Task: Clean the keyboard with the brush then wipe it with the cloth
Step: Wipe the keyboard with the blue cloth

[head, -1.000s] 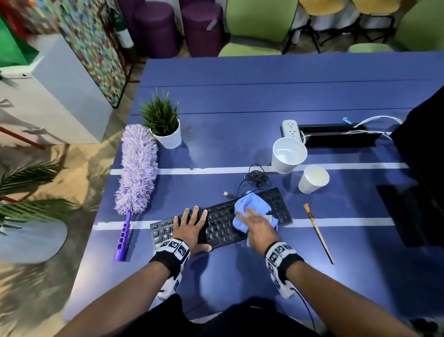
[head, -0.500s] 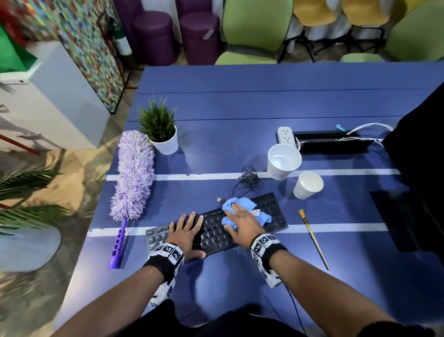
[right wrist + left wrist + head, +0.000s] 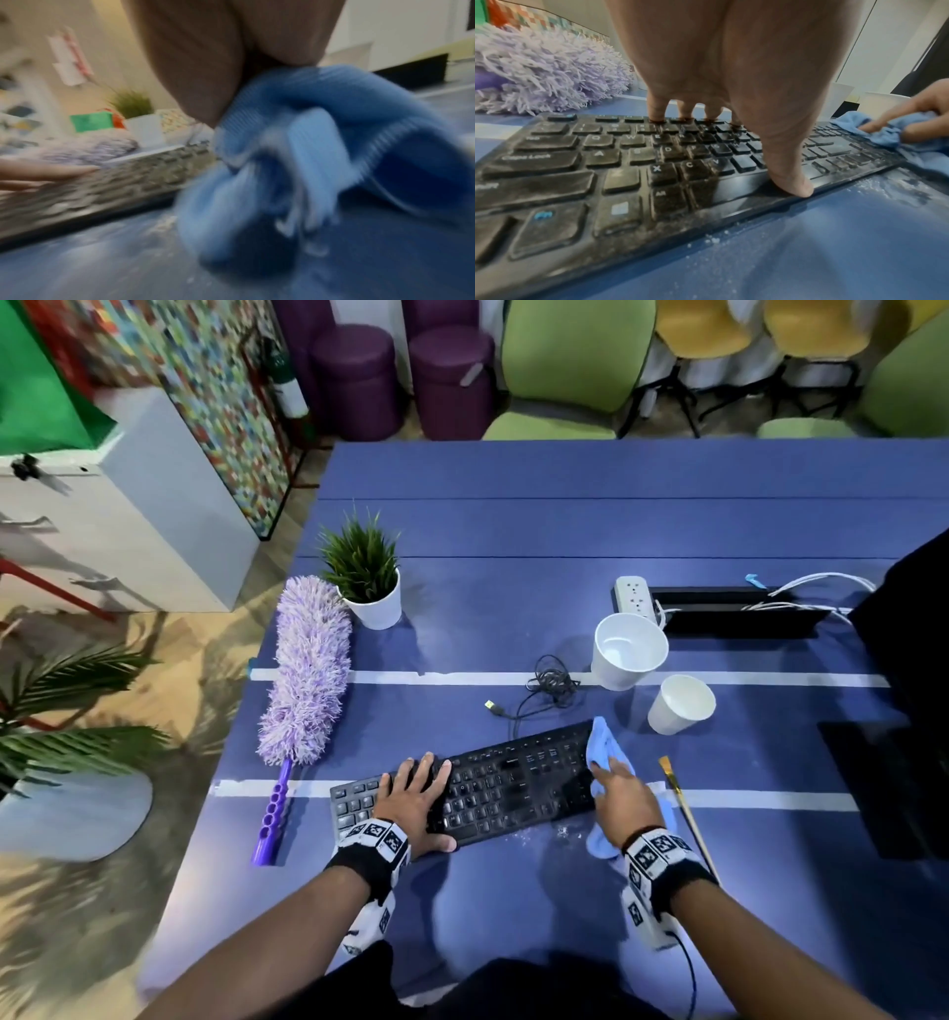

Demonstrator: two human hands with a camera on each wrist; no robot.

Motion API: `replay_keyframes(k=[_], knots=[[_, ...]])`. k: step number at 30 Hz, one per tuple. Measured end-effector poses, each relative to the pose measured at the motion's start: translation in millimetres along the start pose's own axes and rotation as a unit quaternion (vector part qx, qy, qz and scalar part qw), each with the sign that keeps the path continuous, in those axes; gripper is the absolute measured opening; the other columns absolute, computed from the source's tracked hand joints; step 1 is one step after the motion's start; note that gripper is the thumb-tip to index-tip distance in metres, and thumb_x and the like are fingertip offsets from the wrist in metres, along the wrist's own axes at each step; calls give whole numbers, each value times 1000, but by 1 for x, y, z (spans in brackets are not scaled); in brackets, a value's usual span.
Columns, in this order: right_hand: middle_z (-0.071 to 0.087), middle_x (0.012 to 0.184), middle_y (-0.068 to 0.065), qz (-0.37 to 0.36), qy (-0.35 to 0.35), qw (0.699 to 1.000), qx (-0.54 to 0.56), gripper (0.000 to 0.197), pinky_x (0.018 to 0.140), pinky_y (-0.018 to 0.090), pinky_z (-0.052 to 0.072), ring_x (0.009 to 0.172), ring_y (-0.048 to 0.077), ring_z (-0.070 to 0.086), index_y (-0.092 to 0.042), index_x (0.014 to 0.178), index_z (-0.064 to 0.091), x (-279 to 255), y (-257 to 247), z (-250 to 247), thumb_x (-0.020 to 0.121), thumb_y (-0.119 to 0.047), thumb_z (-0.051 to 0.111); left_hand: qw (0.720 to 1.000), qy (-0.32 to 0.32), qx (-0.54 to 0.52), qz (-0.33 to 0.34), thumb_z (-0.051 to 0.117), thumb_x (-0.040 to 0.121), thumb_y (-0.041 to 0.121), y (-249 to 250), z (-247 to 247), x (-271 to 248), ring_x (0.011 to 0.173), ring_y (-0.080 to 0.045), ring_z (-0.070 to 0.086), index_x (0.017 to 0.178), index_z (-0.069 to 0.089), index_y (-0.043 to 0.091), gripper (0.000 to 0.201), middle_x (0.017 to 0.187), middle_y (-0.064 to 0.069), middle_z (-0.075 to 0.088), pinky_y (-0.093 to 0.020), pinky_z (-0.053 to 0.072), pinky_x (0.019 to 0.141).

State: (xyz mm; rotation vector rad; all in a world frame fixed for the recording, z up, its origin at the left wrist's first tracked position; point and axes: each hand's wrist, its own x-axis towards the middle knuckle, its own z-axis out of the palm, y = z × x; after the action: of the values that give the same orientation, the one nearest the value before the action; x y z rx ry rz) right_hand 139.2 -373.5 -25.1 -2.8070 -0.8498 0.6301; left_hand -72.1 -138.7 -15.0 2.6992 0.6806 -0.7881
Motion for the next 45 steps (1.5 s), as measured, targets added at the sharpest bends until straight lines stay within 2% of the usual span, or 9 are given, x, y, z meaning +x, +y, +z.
replay_keyframes(k=[5,10,16,20,25,27,32,39,45], knots=[[15,160,8,-59,-29,998,9,56,107,30,37,144,23,29,-15,146,36,12,-24,-7,92,2,43,1000,-7,-9,14,65,68,66,0,-4,2,147,-30,-8,149,-10,37,114,160,2,-14,-54,0,117],[27,154,12,-128,-15,991,31,55,97,32,43,128,31,49,-17,140,46,33,-67,-11,88,2,46,1000,-10,-15,21,67,67,65,-5,-2,2,147,-29,-9,149,-9,39,115,160,3,-14,-54,-1,117],[28,156,9,-190,-69,977,-68,50,111,38,39,140,28,37,-20,141,47,-11,-78,21,92,-11,49,1000,2,-22,13,67,64,67,-6,2,5,147,-29,-8,149,-9,39,117,161,2,-11,-53,0,118],[66,114,-27,-192,-111,968,-121,49,85,7,44,103,-6,62,-58,102,66,-26,-59,17,53,-58,70,999,4,-30,18,68,65,65,-7,3,5,147,-29,-7,150,-7,39,116,161,4,-11,-53,-1,117],[24,157,14,-285,-120,942,-127,55,115,38,25,146,27,12,-8,143,42,-26,-68,15,89,-2,50,999,13,-43,25,68,65,64,-10,7,6,147,-27,-9,149,-6,40,115,160,4,-11,-54,-2,116],[19,160,10,-291,-149,939,-111,59,114,41,29,148,27,12,-13,146,39,-33,-56,6,90,3,48,998,11,-48,28,69,65,64,-11,7,6,147,-27,-10,150,-6,39,116,160,4,-11,-54,-3,116],[23,159,5,-94,-62,993,-22,71,108,33,39,144,24,30,-32,146,38,-22,15,-10,86,6,43,997,21,-61,32,70,64,66,-9,7,4,147,-28,-9,150,-5,38,117,161,3,-8,-54,-4,115],[31,154,13,59,20,994,88,64,104,40,41,134,33,42,-24,144,42,-30,-9,6,86,2,48,996,25,-73,34,70,65,63,-10,7,4,147,-27,-11,150,-4,37,116,161,3,-9,-53,-7,115],[31,154,14,-94,-87,988,92,63,104,30,38,136,32,41,-17,147,37,-53,-55,20,88,4,46,997,23,-65,35,70,65,64,-10,8,5,147,-28,-10,150,-4,37,116,161,3,-9,-53,-6,115]])
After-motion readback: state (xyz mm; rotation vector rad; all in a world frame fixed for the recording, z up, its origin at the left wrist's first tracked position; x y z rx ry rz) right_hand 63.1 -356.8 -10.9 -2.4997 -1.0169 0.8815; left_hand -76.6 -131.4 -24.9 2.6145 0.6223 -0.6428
